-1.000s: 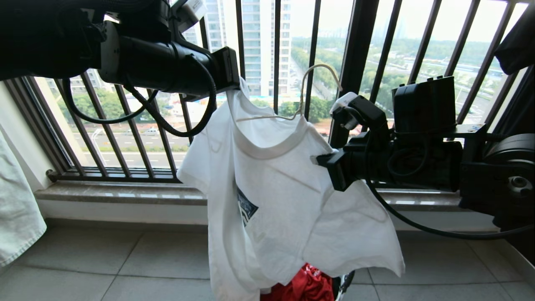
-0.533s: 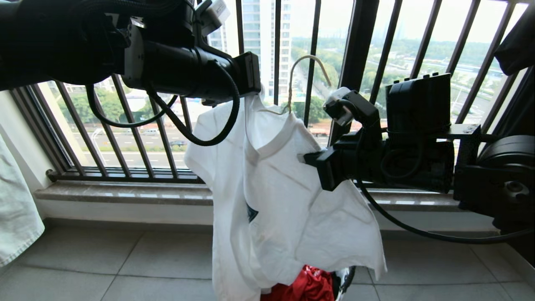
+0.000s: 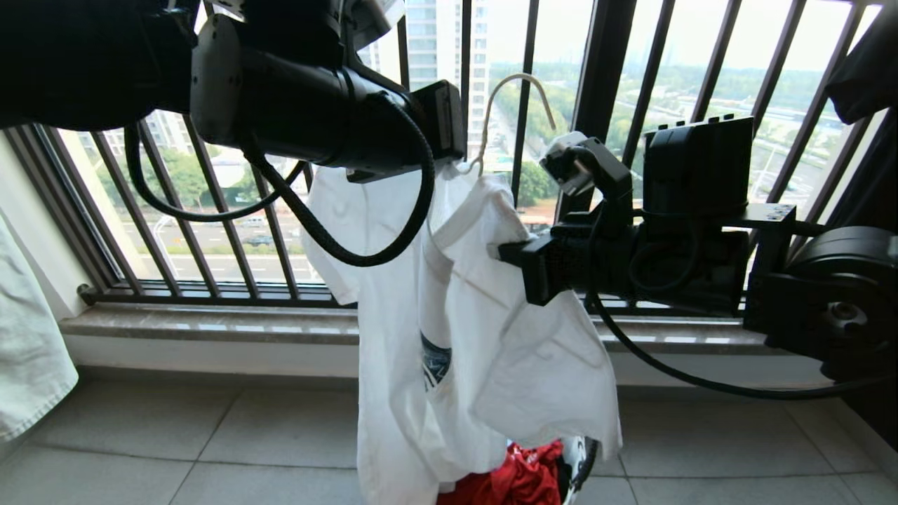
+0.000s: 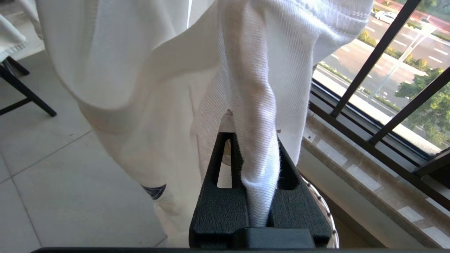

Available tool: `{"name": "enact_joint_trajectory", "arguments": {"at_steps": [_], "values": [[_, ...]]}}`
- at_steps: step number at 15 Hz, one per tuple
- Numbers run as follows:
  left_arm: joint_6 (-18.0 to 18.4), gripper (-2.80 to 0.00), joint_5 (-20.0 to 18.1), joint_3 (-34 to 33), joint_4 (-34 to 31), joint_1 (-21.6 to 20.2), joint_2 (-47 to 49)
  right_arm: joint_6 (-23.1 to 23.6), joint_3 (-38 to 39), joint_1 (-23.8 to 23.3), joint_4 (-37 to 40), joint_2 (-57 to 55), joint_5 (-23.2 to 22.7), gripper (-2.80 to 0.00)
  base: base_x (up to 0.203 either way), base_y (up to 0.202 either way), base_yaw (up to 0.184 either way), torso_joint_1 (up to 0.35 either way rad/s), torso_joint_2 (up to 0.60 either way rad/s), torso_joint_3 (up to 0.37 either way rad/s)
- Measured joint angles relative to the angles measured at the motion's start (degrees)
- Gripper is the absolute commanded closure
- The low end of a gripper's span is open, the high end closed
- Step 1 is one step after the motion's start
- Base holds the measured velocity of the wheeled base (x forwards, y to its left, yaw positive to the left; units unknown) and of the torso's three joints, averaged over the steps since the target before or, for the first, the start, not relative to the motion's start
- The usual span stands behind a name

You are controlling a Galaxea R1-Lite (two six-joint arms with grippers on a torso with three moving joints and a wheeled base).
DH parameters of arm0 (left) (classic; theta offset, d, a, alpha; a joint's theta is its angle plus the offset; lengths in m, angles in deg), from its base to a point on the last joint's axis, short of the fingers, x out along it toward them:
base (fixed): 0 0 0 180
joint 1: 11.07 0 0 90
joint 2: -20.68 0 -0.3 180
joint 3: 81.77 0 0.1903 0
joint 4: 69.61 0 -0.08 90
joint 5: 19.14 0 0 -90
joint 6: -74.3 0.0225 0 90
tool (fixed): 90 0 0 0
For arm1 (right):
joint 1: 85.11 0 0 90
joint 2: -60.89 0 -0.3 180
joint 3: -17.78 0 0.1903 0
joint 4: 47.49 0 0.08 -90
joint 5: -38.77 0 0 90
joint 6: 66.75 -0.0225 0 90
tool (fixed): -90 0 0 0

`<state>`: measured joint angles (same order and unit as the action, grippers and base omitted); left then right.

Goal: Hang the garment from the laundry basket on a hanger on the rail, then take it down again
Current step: Hang the clothes on the clothes rack

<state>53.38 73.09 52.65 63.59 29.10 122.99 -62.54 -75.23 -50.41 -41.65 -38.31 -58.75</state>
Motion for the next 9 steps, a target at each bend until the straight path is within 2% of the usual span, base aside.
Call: {"name": "enact_joint_trajectory", "arguments": {"at_steps": [9], "values": [[-0.21,0.00,1.53,-0.29,-0.33,0.51,-1.64,-1.50,1.95,5.08,-0.02,0.76,-2.32,0.00,0.000,0.000,0.000,0.000,0.00,0.000]]}}
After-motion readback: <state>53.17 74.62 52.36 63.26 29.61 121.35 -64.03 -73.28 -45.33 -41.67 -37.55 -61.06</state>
